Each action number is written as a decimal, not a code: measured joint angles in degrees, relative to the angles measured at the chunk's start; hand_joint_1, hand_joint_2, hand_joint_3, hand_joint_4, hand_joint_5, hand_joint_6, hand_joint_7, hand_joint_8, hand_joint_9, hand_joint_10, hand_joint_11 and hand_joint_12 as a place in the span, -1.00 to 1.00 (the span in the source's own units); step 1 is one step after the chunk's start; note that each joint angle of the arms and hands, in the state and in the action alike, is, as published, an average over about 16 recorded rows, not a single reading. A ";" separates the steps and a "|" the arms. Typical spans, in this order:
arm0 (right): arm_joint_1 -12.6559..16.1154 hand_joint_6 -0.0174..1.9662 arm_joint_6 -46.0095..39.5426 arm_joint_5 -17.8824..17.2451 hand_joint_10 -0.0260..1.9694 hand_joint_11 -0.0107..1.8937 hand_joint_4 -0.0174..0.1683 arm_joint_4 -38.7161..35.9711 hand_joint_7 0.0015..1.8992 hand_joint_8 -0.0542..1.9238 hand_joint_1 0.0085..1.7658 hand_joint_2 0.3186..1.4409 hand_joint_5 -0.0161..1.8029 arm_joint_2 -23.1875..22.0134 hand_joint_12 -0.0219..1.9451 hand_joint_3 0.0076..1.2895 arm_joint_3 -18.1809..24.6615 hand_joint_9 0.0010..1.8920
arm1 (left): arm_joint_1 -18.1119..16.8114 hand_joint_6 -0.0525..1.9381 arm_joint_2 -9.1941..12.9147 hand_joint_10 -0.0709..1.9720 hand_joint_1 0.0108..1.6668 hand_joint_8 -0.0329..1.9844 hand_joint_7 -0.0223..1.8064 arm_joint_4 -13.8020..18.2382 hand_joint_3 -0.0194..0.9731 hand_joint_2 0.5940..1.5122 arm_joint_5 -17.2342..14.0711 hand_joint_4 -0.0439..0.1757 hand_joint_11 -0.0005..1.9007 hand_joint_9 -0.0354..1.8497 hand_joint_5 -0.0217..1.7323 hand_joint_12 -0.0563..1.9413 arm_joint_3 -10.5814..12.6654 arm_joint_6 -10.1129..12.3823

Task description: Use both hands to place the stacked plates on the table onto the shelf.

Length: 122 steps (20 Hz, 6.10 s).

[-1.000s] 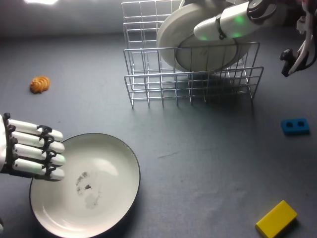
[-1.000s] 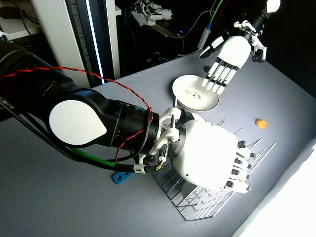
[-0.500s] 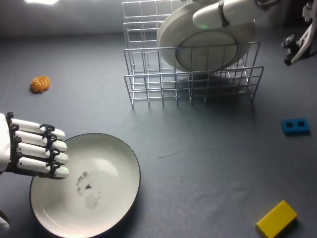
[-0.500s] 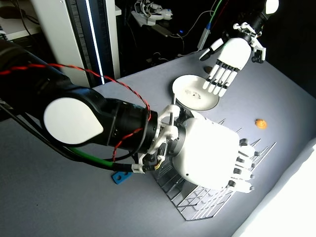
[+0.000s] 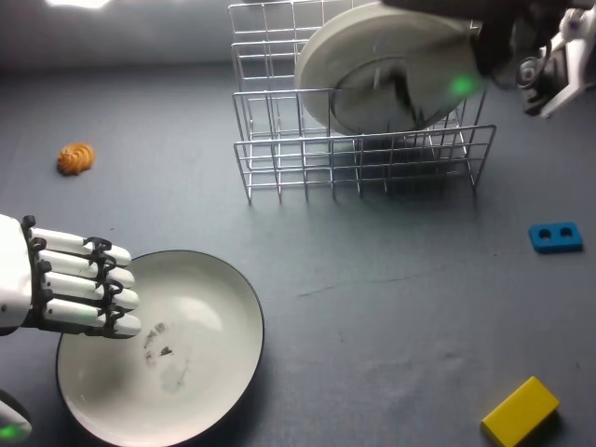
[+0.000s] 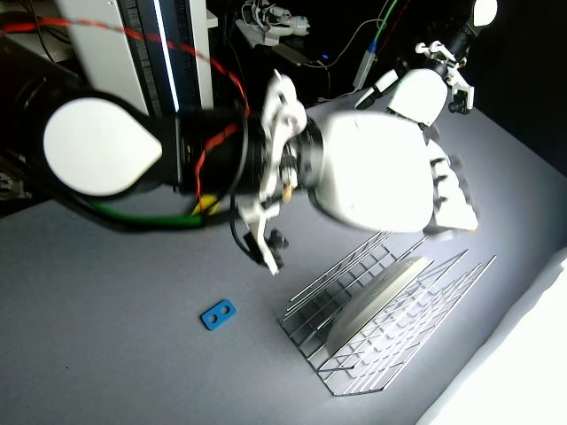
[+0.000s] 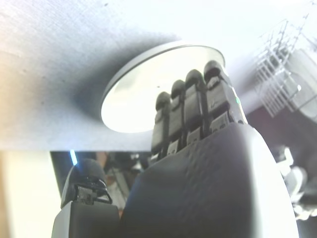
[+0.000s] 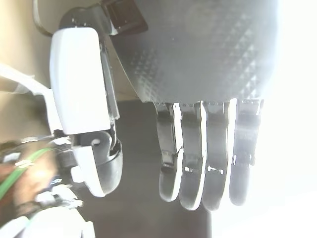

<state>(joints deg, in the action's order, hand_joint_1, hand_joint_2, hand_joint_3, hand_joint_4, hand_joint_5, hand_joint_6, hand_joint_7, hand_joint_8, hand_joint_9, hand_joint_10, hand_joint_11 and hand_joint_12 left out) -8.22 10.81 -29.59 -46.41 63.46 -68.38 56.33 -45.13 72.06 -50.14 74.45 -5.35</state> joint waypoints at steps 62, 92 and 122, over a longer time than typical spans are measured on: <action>-15.99 -0.41 55.04 1.89 -0.96 -0.21 -0.66 22.85 0.07 -0.43 0.35 0.15 -0.02 27.63 0.01 -0.99 -3.36 0.30 | 9.33 -0.95 1.36 -0.95 -0.99 -0.97 -0.84 -18.46 -0.96 0.21 11.04 -0.63 -0.98 -0.90 -0.78 -0.83 -2.96 -0.27; -4.10 -0.08 43.87 7.17 -0.97 -0.17 -0.60 21.78 0.18 -0.17 0.36 0.16 0.13 1.41 0.00 -0.99 14.65 0.33 | -8.82 -0.94 3.99 -0.92 -1.00 -0.96 -0.85 -21.65 -0.96 0.17 10.70 -0.53 -0.98 -0.87 -0.79 -0.81 4.23 -0.20; 8.03 -0.11 8.81 24.24 -0.97 -0.15 -0.68 24.71 0.17 -0.12 0.38 0.22 0.11 -2.84 0.00 -1.00 6.33 0.34 | -26.81 -0.94 6.39 -0.92 -1.00 -0.96 -0.76 5.41 -0.96 0.17 -15.43 -0.53 -0.98 -0.80 -0.71 -0.71 3.74 -0.07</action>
<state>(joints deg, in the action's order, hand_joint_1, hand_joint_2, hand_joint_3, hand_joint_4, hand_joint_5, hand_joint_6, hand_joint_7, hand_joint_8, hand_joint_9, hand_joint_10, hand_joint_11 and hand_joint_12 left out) -0.19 19.62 -5.35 -21.70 60.62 -62.05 29.52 -38.75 77.47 -65.57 78.19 -5.42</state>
